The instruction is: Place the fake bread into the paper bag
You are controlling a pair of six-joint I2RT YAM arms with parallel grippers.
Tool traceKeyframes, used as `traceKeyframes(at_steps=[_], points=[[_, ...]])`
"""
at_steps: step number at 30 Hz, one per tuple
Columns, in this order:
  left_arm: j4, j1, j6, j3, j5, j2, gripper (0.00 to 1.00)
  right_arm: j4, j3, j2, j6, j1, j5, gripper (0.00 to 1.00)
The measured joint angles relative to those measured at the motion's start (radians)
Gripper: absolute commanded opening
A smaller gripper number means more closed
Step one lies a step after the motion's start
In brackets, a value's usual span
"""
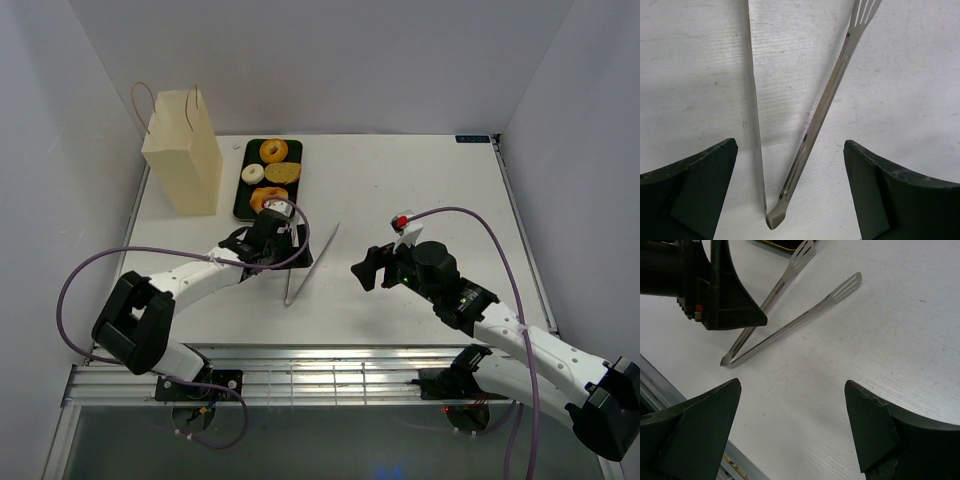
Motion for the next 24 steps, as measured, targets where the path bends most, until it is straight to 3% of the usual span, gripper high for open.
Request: traceKeyframes(at_steps=[5,10,18,24], points=[[0.048,-0.014,0.026,-0.081,-0.005,-0.107,0.98,-0.016,-0.014,0.0,0.002,0.0,0.001,0.9],[0.085,-0.067,0.058,-0.156,-0.025,-0.116,0.98,-0.045,-0.015,0.0,0.009,0.0,0.014,0.9],[0.138,-0.162,0.111,-0.17,-0.124,-0.052,0.98,-0.09,-0.015,-0.038,0.005,-0.001,0.023,0.9],[0.197,-0.189,0.124,-0.169,-0.197,0.022,0.89,-0.097,-0.015,-0.091,0.002,-0.001,0.041,0.9]])
